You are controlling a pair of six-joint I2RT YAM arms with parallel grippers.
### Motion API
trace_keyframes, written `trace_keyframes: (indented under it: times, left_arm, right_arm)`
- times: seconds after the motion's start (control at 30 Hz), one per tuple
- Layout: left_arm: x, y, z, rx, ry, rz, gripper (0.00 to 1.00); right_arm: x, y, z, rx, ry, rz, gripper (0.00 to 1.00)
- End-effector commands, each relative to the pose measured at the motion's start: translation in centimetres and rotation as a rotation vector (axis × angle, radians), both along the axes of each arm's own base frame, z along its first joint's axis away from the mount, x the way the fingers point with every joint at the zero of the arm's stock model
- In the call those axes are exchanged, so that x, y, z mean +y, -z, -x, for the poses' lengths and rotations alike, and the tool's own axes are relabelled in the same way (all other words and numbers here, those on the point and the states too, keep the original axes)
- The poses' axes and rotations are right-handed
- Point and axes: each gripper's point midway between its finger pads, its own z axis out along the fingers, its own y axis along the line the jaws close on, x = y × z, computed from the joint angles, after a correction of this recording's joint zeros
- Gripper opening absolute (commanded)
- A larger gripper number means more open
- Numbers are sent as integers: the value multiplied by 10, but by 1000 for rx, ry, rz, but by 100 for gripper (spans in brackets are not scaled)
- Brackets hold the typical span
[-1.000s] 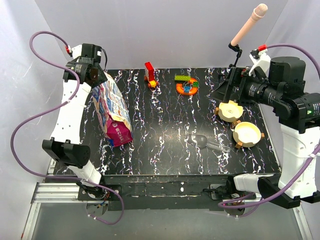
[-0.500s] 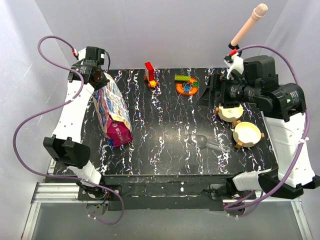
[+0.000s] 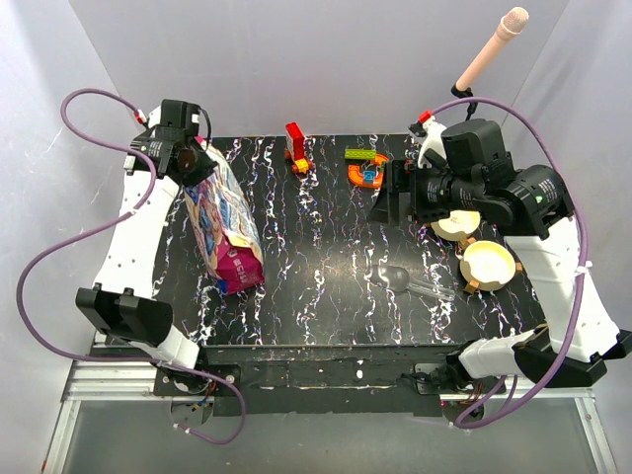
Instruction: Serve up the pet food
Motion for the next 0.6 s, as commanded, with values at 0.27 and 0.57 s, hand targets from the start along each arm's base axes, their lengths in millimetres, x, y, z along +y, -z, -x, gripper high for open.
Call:
trace_keyframes:
  times: [0.27, 0.57]
  left_arm:
    - [-126, -39, 69, -22, 164, 312, 0]
    - [-183, -36, 80, -13, 190, 495, 0]
  right_arm:
    - [31, -1, -9, -7, 15, -68, 98]
    - [81, -8, -18, -44, 27, -200, 98]
